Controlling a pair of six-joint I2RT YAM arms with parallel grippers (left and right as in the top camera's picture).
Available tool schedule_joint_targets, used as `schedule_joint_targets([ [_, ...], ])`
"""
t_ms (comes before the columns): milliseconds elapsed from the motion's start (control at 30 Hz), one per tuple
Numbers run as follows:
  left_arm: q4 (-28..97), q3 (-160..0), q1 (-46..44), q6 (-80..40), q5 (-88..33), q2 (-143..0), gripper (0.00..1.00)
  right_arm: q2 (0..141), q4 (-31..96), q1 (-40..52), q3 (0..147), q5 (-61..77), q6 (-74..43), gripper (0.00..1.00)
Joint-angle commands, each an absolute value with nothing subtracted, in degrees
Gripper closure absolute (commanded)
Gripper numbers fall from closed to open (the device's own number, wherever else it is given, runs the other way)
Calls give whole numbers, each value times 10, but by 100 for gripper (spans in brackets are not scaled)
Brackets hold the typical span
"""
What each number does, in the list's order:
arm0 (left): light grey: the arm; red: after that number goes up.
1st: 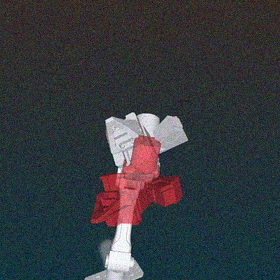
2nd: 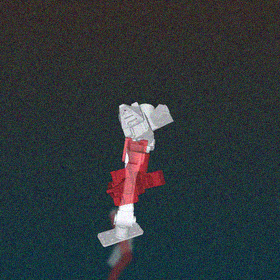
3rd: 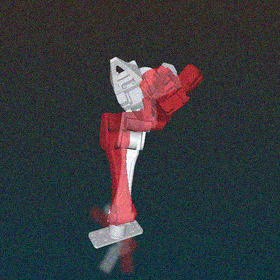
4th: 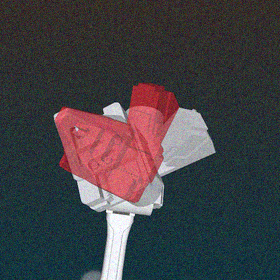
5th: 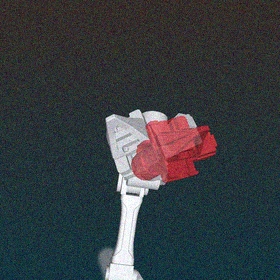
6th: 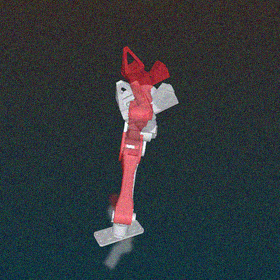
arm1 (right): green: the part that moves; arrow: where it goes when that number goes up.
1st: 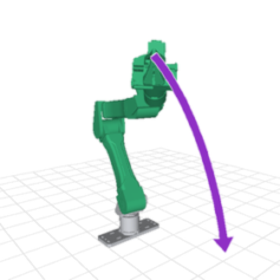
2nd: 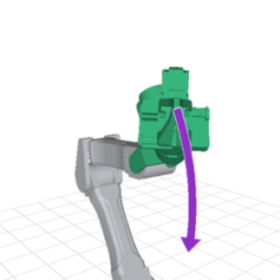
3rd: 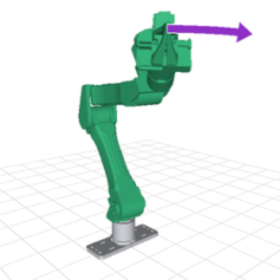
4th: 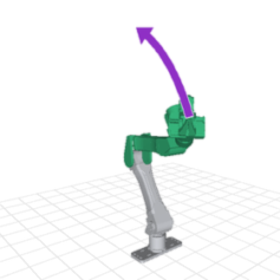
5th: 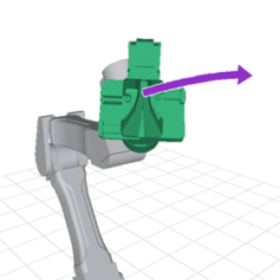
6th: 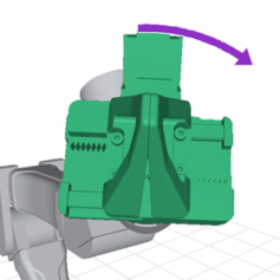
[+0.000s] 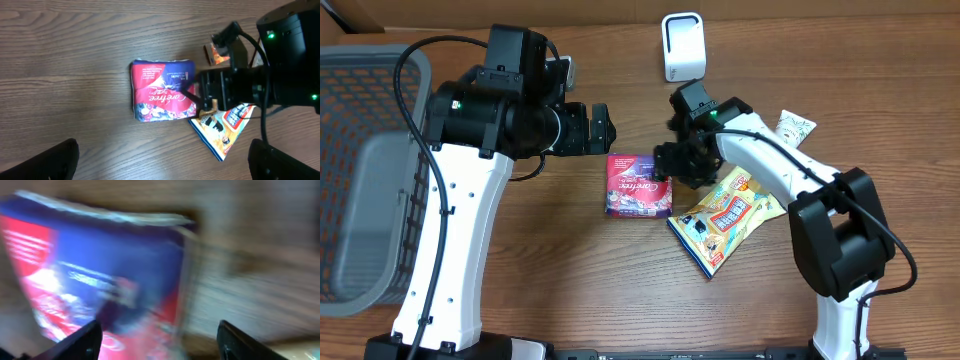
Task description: Scan the item barcode
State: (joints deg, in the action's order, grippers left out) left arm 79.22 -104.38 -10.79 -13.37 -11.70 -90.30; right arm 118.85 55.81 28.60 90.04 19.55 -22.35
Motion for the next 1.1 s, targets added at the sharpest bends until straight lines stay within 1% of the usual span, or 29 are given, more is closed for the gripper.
schedule_joint_targets([
  [0,790,-1042,-109,-138,-114,-908,0,1190,597,253,948,142,-220,24],
  [133,790,-1042,-109,-138,-114,-908,0,1188,653,229,995,142,-181,19],
  [267,789,-1042,-109,-144,-119,-908,0,1188,661,220,1004,142,-176,8],
  [333,788,-1042,-109,-155,-119,-908,0,1188,661,218,1004,142,-176,0],
  [467,780,-1042,-109,-213,-136,-908,0,1188,652,218,1004,138,-175,0],
  [633,793,-1039,-118,-214,-144,-926,1,1188,638,203,1008,105,-178,0],
  [700,817,-1038,-122,-214,-145,-944,12,1188,641,187,1014,110,-184,0],
  [833,829,-1027,-127,-214,-145,-992,15,1185,689,143,1054,163,-173,0],
  [867,827,-1025,-128,-214,-145,-1006,21,1183,705,133,1067,169,-173,0],
  [900,825,-1023,-128,-213,-147,-1020,26,1181,721,123,1080,170,-173,0],
  [933,824,-1023,-128,-212,-147,-1038,28,1178,737,114,1094,170,-172,0],
  [1033,824,-1023,-128,-200,-146,-1090,28,1164,787,89,1133,170,-145,0],
  [1067,822,-1023,-128,-190,-146,-1108,32,1157,801,84,1142,170,-140,0],
])
